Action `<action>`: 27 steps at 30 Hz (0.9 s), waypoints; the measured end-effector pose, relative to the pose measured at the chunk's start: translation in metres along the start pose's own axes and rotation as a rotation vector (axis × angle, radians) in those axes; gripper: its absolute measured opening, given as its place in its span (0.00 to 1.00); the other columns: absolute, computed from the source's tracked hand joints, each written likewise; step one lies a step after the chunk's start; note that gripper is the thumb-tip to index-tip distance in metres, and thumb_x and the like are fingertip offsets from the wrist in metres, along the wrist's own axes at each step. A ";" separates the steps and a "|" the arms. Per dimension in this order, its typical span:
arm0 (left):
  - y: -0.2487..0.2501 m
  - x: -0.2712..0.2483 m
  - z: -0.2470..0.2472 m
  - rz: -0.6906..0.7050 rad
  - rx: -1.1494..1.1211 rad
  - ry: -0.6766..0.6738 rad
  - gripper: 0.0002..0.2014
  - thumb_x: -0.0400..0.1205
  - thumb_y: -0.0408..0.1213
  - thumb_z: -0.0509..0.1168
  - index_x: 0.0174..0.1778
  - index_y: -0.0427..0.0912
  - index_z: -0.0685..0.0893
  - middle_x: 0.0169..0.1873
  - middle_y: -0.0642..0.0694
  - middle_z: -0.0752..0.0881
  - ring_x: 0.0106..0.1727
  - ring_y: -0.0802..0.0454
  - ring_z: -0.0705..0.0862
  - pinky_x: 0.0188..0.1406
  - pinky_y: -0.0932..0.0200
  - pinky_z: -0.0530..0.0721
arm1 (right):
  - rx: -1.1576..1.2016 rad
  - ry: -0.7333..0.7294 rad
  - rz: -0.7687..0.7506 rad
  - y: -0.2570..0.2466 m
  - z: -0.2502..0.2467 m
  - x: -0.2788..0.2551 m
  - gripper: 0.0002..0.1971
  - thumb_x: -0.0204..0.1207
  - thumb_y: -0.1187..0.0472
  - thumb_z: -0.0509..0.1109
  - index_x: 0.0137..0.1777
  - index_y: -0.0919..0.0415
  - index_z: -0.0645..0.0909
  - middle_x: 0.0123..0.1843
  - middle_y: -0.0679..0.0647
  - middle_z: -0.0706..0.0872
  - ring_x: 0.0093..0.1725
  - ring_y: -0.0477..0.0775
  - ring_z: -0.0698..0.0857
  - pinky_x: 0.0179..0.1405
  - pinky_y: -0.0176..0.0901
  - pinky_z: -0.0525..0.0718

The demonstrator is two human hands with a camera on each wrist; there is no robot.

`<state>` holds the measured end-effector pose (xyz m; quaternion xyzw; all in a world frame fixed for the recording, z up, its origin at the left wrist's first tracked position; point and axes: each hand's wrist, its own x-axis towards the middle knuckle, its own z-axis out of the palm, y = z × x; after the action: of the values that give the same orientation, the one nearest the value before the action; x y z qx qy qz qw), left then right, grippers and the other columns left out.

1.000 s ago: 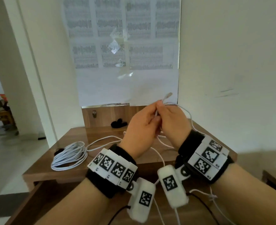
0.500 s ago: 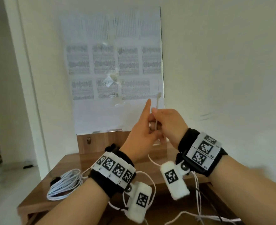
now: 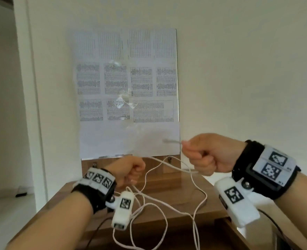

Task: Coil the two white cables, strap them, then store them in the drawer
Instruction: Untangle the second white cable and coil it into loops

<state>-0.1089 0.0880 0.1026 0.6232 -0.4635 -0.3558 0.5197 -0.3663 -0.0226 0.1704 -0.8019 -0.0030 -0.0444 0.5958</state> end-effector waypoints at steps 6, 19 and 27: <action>0.064 -0.003 0.007 -0.002 -0.177 -0.081 0.12 0.83 0.31 0.56 0.33 0.39 0.77 0.21 0.53 0.63 0.17 0.60 0.60 0.16 0.67 0.70 | -0.381 0.192 0.462 0.044 0.015 0.014 0.26 0.86 0.47 0.56 0.25 0.55 0.70 0.18 0.47 0.65 0.17 0.47 0.59 0.17 0.37 0.57; 0.000 -0.024 0.086 0.724 0.959 0.192 0.16 0.89 0.46 0.50 0.70 0.50 0.75 0.53 0.50 0.88 0.52 0.49 0.86 0.54 0.49 0.82 | 0.842 0.626 -0.173 0.069 0.028 0.069 0.16 0.86 0.55 0.57 0.39 0.62 0.76 0.29 0.55 0.77 0.27 0.52 0.78 0.30 0.44 0.80; -0.053 -0.009 0.058 0.541 0.592 -0.074 0.12 0.88 0.36 0.55 0.41 0.45 0.81 0.39 0.51 0.82 0.45 0.57 0.80 0.55 0.57 0.77 | 0.958 0.206 -0.280 0.048 0.001 0.058 0.22 0.85 0.49 0.53 0.31 0.57 0.72 0.20 0.48 0.64 0.20 0.47 0.61 0.24 0.39 0.77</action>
<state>-0.1545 0.0797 0.0383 0.5883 -0.7119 -0.0794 0.3753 -0.3061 -0.0385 0.1283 -0.4222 -0.0715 -0.1962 0.8821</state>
